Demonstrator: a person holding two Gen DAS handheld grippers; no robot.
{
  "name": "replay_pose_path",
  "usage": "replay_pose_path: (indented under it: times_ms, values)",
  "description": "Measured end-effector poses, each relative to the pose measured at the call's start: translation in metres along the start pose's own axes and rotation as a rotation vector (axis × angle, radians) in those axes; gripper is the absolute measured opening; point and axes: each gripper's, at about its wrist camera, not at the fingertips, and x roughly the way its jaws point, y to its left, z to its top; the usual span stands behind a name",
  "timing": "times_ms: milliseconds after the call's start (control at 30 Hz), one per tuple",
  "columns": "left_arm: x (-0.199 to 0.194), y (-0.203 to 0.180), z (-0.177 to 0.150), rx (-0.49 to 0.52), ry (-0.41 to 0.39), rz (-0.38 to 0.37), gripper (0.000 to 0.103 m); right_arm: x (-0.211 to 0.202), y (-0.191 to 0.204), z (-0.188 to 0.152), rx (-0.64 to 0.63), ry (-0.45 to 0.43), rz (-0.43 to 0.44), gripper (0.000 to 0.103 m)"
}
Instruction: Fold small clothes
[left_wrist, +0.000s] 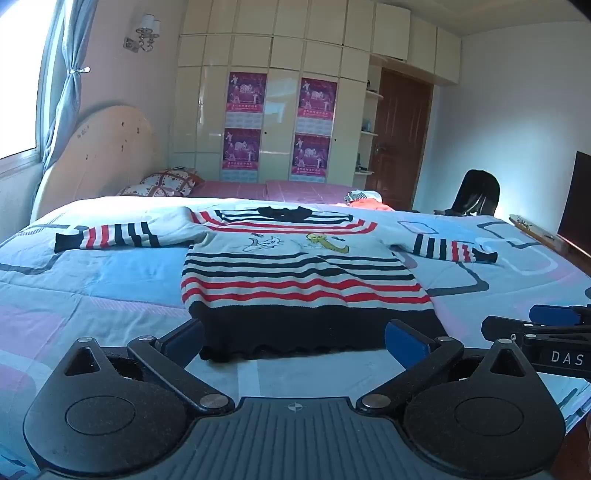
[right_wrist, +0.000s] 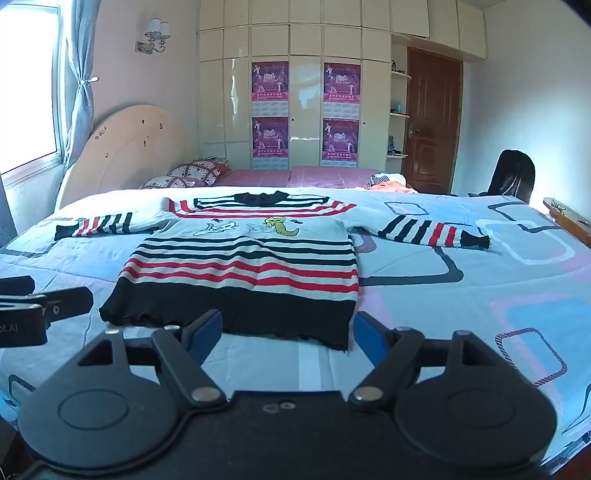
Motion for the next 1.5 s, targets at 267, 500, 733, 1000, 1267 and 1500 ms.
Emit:
replay_pose_path:
  times_ms: [267, 500, 733, 1000, 1267, 1500]
  values:
    - [0.003, -0.006, 0.003, -0.023, -0.007, 0.005, 0.103, 0.004, -0.01, 0.004, 0.003, 0.002, -0.008, 0.078]
    - [0.01, -0.006, -0.001, -0.014, 0.0, 0.005, 0.103, 0.007, -0.012, 0.005, 0.006, -0.001, -0.007, 0.078]
    - [0.008, -0.003, -0.001, -0.019, 0.002, 0.019, 0.103, -0.001, -0.015, 0.003, -0.005, -0.006, 0.008, 0.078]
    - [0.006, -0.006, 0.0, -0.014, 0.0, 0.018, 0.103, 0.002, -0.013, 0.004, -0.008, -0.009, 0.007, 0.078]
    - [0.005, -0.008, 0.001, -0.011, 0.0, 0.021, 0.103, 0.0, -0.014, 0.004, -0.01, -0.014, 0.008, 0.078]
    - [0.004, -0.006, 0.002, -0.012, 0.0, 0.025, 0.103, -0.001, -0.012, 0.005, -0.015, -0.019, 0.011, 0.078]
